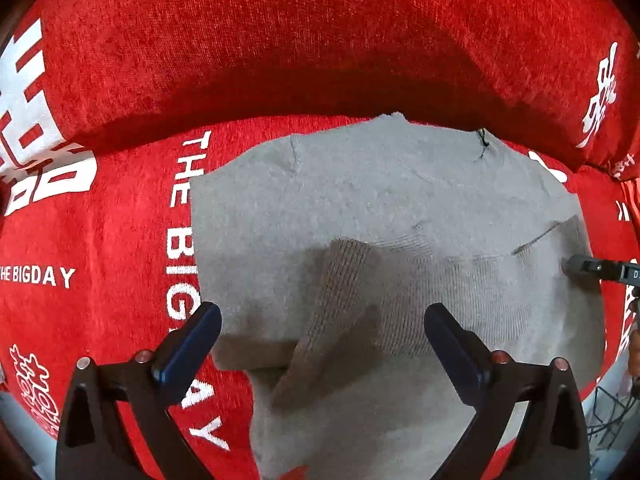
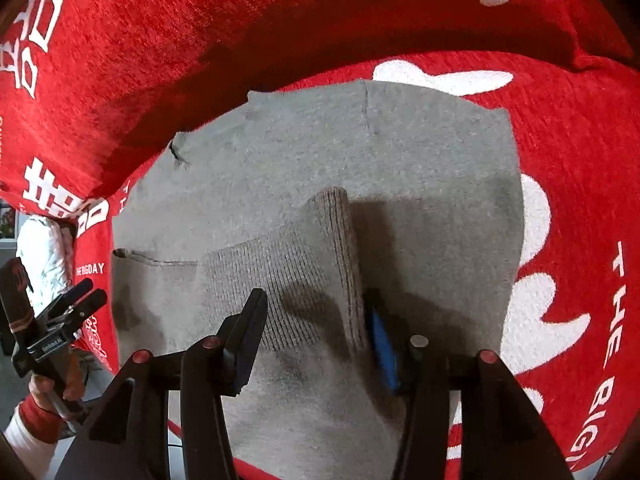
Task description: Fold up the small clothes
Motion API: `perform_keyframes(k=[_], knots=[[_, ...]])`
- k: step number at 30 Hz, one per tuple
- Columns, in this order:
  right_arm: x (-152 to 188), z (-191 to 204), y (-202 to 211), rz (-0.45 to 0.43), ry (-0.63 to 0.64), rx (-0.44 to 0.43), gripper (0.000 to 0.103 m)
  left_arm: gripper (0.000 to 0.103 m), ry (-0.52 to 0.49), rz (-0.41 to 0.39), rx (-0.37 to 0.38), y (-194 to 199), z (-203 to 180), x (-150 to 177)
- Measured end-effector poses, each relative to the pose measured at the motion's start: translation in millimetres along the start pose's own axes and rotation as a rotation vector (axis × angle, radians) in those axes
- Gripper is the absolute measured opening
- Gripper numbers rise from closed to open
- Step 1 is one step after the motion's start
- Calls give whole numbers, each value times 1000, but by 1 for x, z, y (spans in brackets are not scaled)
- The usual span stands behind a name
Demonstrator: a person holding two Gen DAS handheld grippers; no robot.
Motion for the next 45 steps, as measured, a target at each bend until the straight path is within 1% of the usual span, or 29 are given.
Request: perform_keyframes(k=[2,3,5,6,7,8,9,10,11,13,15,17,19,22,24,26,27,30,32,34,36,38,39,40,41,42,43,44,45], knots=[[-1,-2,2,-6,-6,6,53,102,-2,3,-4,-2,1,-3],[-2,-3,2,-7,-10,9,53,102,-1,10,10,-5,0,-6],[-3,-6,1,-3,-18,10,53,100,7,52,52,-17,-2,-12],[-3,-8,0,-2,-23,13,53,84,9,72,71,-23,-2,-14],[-3,-9,0,1,-32,22,53,52,9,96,80,-29,-2,-14],[-2,-11,-1,6,-34,30,50,33,6,121,79,-34,-2,-14],[-1,-11,-1,13,-28,50,22,7,2,135,88,-37,-2,-13],[1,-9,-1,19,-10,79,7,7,-4,122,115,-34,-3,-12],[2,-7,0,14,5,97,7,7,-13,100,125,-27,-5,-8],[8,3,14,-25,63,119,6,7,-35,58,160,-8,-7,-3],[12,11,31,-70,98,116,6,7,-40,29,184,13,-6,-1],[13,19,56,-129,122,98,6,7,-45,-4,188,31,-5,-3],[5,27,77,-182,139,87,6,7,-45,-52,185,51,-3,-11],[-21,33,95,-225,154,87,6,7,-37,-116,174,67,3,-36],[-41,36,93,-230,153,104,6,7,-21,-132,149,62,6,-55],[-62,31,81,-209,139,104,6,7,8,-121,133,44,6,-75],[-72,26,72,-191,125,97,6,7,27,-100,114,28,9,-84],[-96,9,36,-135,79,100,6,7,70,-42,70,-14,12,-95],[-104,0,15,-108,61,120,6,7,83,-22,45,-30,12,-97],[-107,-6,0,-91,46,132,6,7,87,-28,25,-39,11,-98],[-108,-8,-3,-114,31,124,6,7,84,-40,5,-39,10,-100],[-108,-6,0,-122,10,145,5,7,81,-35,-2,-40,8,-101],[-108,-6,1,-124,8,168,5,14,87,-32,-5,-39,10,-102],[-109,-5,4,-126,9,223,6,29,106,-31,-26,-35,13,-102],[-110,-4,7,-131,18,295,8,38,125,-34,-44,-32,13,-107],[-112,-2,10,-141,29,363,16,55,153,-44,-69,-29,19,-107],[-112,-1,12,-144,35,401,27,60,190,-60,-108,-23,28,-106],[-113,-2,13,-141,32,429,31,60,204,-65,-115,-20,33,-105],[-112,-4,15,-139,23,430,35,60,210,-62,-108,-19,36,-103]])
Point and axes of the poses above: each gripper's, at about its wrist camera, not at the fingertips, and y roughly against the way its jaws point, z to its left, x to its underside, the point moved 6 cm from there along -y, roughly the way its jaws point, and after that the axes turned 15 degrees about z, right-handed, at the moved point
